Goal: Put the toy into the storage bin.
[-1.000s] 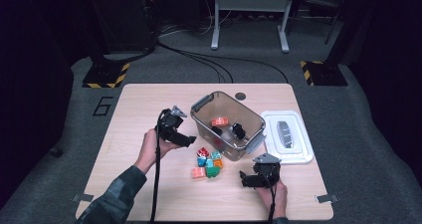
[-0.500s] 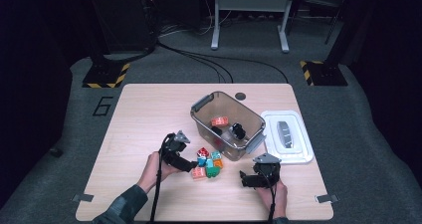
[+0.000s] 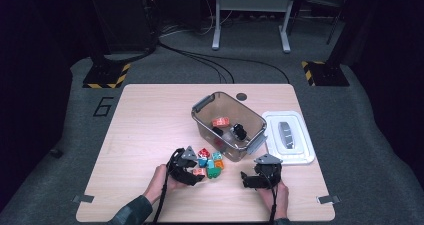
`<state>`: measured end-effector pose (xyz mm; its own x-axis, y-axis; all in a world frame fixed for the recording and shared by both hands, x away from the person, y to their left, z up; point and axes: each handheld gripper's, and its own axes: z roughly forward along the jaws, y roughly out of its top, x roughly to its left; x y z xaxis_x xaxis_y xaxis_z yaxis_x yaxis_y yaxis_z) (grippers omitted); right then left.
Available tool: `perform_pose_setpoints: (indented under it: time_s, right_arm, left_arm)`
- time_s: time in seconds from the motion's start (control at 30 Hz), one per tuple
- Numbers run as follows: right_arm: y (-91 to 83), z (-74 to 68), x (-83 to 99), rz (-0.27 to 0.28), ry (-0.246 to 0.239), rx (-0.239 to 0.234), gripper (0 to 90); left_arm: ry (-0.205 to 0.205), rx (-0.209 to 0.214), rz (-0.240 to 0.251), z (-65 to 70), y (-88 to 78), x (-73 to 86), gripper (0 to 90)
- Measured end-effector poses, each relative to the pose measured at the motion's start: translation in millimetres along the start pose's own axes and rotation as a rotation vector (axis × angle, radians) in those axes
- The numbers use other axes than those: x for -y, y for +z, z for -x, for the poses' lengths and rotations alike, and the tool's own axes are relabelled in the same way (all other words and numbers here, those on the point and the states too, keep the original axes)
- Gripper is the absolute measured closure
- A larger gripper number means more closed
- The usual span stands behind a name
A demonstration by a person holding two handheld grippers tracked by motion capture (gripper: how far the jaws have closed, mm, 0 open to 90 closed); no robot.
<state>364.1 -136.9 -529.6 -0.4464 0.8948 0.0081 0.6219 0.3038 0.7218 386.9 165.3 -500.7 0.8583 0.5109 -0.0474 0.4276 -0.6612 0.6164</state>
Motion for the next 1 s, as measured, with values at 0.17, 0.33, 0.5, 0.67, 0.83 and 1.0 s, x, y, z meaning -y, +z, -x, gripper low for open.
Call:
perform_pose_setpoints:
  time_s: [0.17, 0.33, 0.5, 0.67, 0.83, 1.0]
  right_arm:
    - [0.0, 0.0, 0.0, 0.0, 0.0, -0.001, 2.8]
    - [0.0, 0.0, 0.0, 0.0, 0.0, 0.0, 2.8]
    - [0.1, 0.1, -0.1, 0.0, 0.001, -0.001, 2.8]
    - [0.1, 0.2, -0.1, -0.001, 0.001, -0.002, 2.8]
    - [0.0, 0.1, -0.1, 0.0, 0.002, 0.0, 2.9]
    - [0.0, 0.1, -0.1, 0.0, 0.002, 0.0, 2.9]
  left_arm:
    - [0.035, 0.015, -0.005, 1.9, -0.7, 5.4, 58.2]
    - [0.033, 0.007, -0.006, 1.3, -5.1, 9.9, 58.9]
    - [0.014, -0.005, 0.003, -4.4, -13.8, 16.8, 59.0]
    - [-0.013, -0.039, 0.004, -14.5, -25.9, 22.5, 59.0]
    - [-0.062, -0.064, 0.033, -23.4, -31.8, 28.5, 59.0]
    - [-0.074, -0.08, 0.028, -27.3, -29.8, 29.9, 58.9]
